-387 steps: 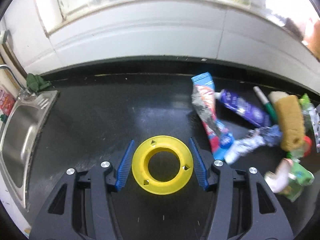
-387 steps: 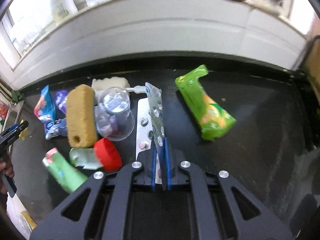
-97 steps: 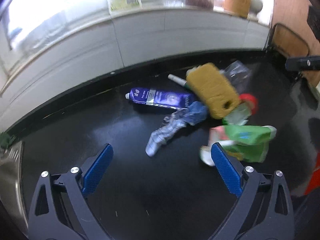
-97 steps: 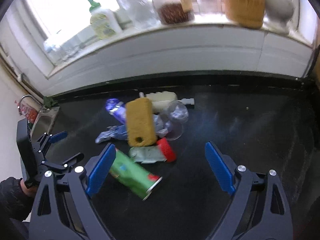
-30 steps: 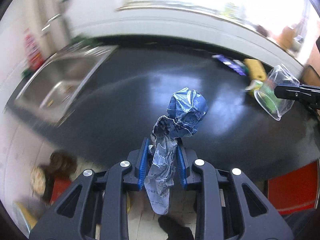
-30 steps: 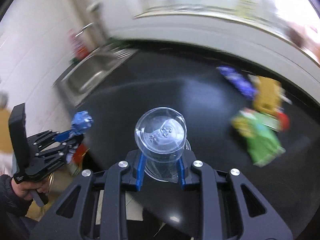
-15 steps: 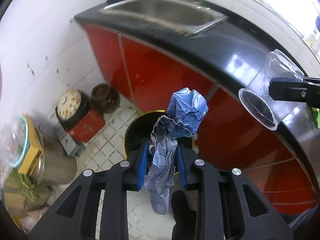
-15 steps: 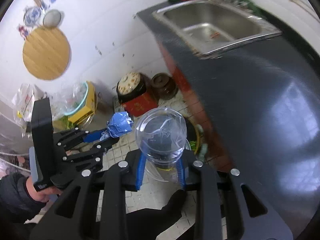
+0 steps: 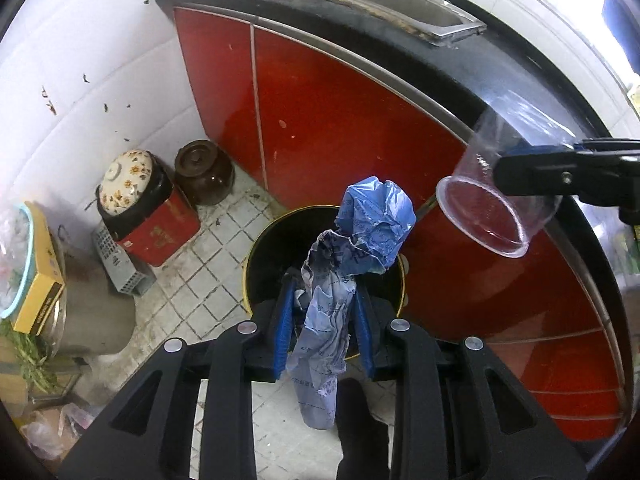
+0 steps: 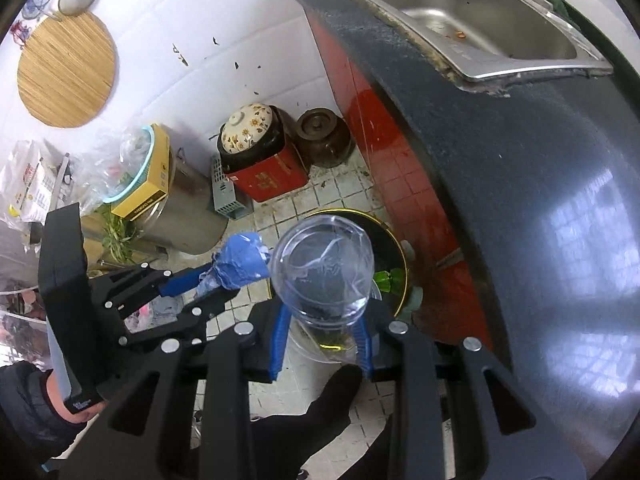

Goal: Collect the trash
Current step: 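Carry the foil and cup to the bin and open both tools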

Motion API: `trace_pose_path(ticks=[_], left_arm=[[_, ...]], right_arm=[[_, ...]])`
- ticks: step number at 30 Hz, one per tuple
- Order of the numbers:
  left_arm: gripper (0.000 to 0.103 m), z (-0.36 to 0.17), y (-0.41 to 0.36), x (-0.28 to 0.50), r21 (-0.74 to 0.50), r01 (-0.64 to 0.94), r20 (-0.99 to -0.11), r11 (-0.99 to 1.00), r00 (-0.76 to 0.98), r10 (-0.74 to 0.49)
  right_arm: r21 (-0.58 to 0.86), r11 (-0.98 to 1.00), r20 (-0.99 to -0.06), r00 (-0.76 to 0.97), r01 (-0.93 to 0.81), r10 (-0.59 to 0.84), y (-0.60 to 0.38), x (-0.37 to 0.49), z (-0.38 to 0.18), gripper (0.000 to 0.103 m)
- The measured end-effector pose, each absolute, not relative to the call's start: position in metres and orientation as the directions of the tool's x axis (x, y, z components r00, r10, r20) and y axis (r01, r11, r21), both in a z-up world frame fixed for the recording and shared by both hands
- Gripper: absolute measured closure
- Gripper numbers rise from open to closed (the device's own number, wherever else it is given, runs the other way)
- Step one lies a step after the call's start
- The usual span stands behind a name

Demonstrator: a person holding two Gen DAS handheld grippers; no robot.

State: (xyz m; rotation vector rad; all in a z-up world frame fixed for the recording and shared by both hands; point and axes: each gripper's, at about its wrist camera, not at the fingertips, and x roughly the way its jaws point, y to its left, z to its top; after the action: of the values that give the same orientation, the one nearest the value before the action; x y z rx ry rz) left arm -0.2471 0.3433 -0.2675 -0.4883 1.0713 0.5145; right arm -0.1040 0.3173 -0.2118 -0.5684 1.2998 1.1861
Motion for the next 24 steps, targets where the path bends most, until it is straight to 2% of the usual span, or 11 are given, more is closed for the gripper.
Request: trace_pose_path(ticks=[2, 3, 4, 6, 7, 8, 12, 20, 24], left_arm=[[0.073, -0.270, 0.345, -0.244, -0.135, -0.611, -0.910, 0.780, 0.388, 0.146], [0.071, -0.273, 0.348, -0.242, -0.134, -0.610, -0.911, 0.781, 0.386, 0.145], [0.069, -0.274, 0.349, -0.241, -0.132, -0.609, -0.911, 0.782, 0.386, 0.146], [0.059, -0.276, 0.351, -0.238, -0.129, -0.605, -0.914, 0.786, 0.380, 0.143], [0.047, -0.276, 0.351, -0.238, -0.126, -0.604, -0.914, 0.787, 0.378, 0.144], [0.042, -0.276, 0.351, -0.237, -0.125, -0.603, -0.913, 0.788, 0.381, 0.148], [0.038, -0.276, 0.353, -0.234, -0.105, -0.604, -0.914, 0.790, 0.373, 0.163], [0.022, -0.259, 0.348, -0.228, -0.085, -0.599, -0.899, 0.796, 0.390, 0.198], [0.013, -0.233, 0.333, -0.214, -0.043, -0.555, -0.880, 0.831, 0.414, 0.231]], right_arm=[[0.275, 0.353, -0.929, -0.153, -0.894, 0.337, 0.317, -0.102, -0.210, 0.072], [0.267, 0.355, -0.932, -0.147, -0.896, 0.331, 0.320, -0.102, -0.211, 0.067], [0.261, 0.357, -0.933, -0.141, -0.897, 0.330, 0.322, -0.100, -0.211, 0.058], [0.266, 0.357, -0.931, -0.142, -0.896, 0.336, 0.324, -0.097, -0.209, 0.047], [0.265, 0.355, -0.931, -0.142, -0.896, 0.336, 0.323, -0.096, -0.208, 0.046], [0.263, 0.354, -0.931, -0.141, -0.898, 0.336, 0.323, -0.094, -0.208, 0.046], [0.273, 0.357, -0.928, -0.147, -0.893, 0.342, 0.320, -0.088, -0.206, 0.046], [0.280, 0.386, -0.913, -0.119, -0.879, 0.391, 0.298, -0.075, -0.185, 0.039], [0.267, 0.431, -0.892, -0.051, -0.862, 0.450, 0.260, -0.058, -0.150, 0.030]])
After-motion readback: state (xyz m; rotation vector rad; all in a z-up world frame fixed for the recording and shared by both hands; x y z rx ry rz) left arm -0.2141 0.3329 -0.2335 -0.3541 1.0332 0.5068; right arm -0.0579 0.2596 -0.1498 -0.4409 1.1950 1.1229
